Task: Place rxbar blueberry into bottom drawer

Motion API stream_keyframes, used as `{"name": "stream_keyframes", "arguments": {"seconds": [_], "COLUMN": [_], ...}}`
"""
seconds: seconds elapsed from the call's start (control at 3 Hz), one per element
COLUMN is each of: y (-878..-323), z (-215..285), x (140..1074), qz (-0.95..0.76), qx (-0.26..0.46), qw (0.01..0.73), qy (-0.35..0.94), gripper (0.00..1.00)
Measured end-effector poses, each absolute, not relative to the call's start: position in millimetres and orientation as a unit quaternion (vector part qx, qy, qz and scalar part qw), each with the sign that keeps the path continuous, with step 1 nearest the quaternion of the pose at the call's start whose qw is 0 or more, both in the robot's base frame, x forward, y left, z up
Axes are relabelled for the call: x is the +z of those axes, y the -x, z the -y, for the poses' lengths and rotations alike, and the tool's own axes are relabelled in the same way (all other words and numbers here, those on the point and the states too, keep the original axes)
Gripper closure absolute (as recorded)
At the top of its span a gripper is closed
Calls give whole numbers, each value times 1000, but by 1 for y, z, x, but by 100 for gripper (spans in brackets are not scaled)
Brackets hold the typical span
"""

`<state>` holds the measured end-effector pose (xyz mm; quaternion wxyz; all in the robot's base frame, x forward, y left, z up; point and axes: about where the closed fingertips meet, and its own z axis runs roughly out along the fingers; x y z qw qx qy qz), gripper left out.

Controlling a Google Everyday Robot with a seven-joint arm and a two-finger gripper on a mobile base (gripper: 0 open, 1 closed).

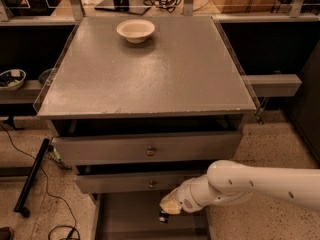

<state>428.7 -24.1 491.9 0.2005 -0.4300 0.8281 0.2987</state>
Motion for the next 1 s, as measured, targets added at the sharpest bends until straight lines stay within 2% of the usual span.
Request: {"name": "stream_keyframes", "arguments": {"seconds": [1.0], "y": [-427], "z": [19], "x": [445], "qz": [-839], "qx": [319], "qw": [177], "qy": [405], "gripper": [100]}}
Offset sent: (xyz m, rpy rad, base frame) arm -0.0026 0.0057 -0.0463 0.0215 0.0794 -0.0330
